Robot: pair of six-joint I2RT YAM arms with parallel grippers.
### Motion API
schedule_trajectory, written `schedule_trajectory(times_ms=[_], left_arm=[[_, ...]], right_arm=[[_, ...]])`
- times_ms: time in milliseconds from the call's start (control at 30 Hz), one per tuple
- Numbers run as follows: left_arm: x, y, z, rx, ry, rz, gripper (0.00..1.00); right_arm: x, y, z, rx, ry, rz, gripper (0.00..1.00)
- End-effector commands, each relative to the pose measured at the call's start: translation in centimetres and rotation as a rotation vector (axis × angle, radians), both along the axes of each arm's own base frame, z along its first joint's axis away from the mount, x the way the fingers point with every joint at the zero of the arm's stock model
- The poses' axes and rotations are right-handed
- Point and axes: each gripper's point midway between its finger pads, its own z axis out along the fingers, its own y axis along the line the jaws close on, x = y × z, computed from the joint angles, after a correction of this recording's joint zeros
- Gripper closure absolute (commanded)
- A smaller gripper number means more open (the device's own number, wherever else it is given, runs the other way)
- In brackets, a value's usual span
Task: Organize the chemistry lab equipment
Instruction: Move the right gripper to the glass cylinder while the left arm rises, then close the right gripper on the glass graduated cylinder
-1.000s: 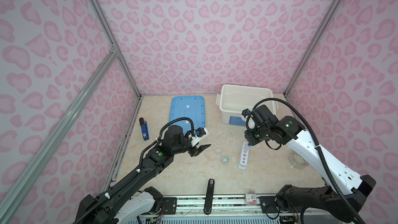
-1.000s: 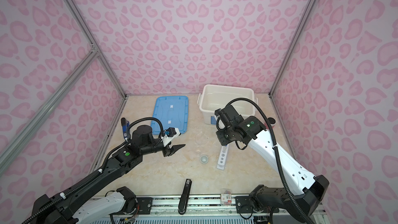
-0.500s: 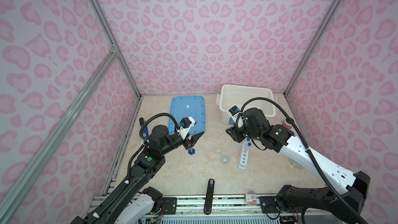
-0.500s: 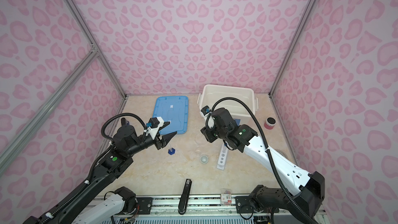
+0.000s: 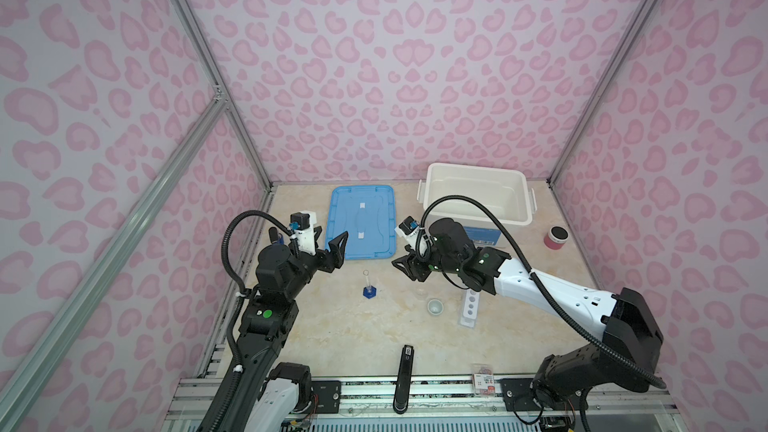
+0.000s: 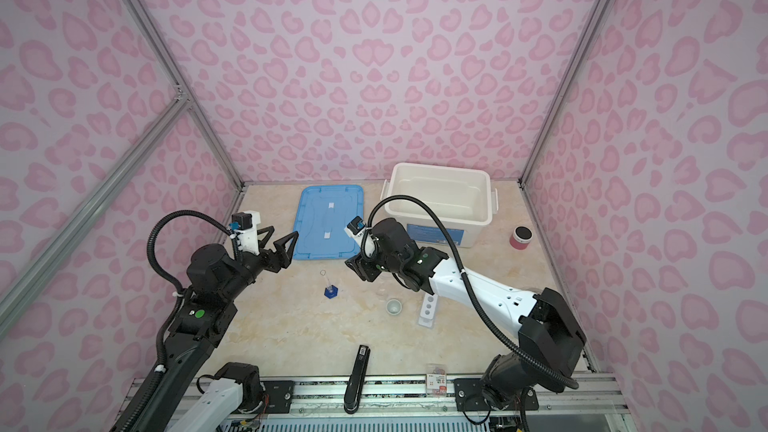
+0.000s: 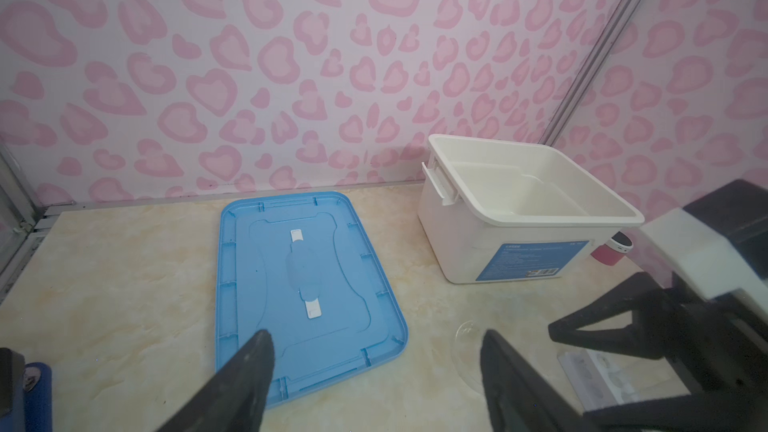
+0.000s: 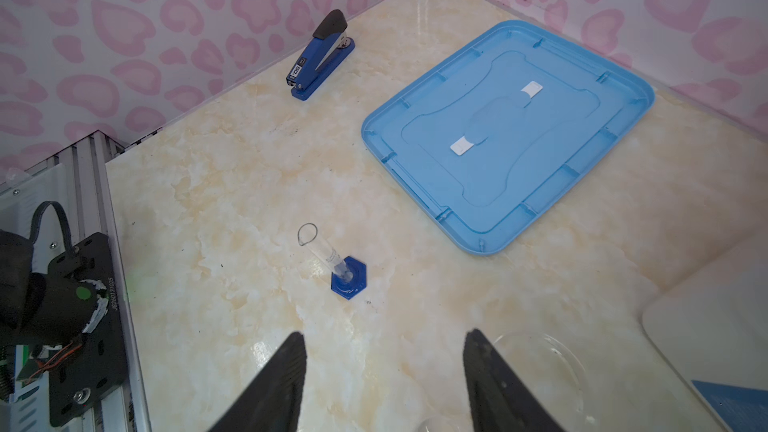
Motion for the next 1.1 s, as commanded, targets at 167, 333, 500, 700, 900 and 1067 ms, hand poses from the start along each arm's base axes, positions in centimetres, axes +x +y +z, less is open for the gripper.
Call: schedule_trajectory(times_ms=[167,333,500,700,900,1067], left_arm=[[-2.0,-3.5,-1.0,-0.021,0.053,-0.280,0.23],[-2.0,-3.8,-1.2,-0.018,0.055,-0.302,0.24],[-1.8,-3.8,-1.5,-0.011,0.057,-0.303,0.25],[-1.5,-3.8,-2.3,-0.015,0.085,-0.299,0.26],[-1.3,-3.9,-2.5,-0.020,0.094,-0.302,0.27],[-1.2,-3.9,-2.6,-0.023,0.099,-0.303,0.27]], right_arm=[[-0.9,4.3,-3.2,0.063,-0.040,0.096,0.40],[-0.8,5.8,-4.7,0.113,-0.077,0.109,0.40],[-0.4,6.8,-5.3,0.139,-0.090,0.114,0.44],[-0.2,7.7,-6.6,0.159,-0.081,0.119,0.48],[-0.2,8.4,-7.4,0.174,-0.072,0.132,0.53],[-0.2,9.0,-7.7,0.179,-0.063,0.149,0.55]])
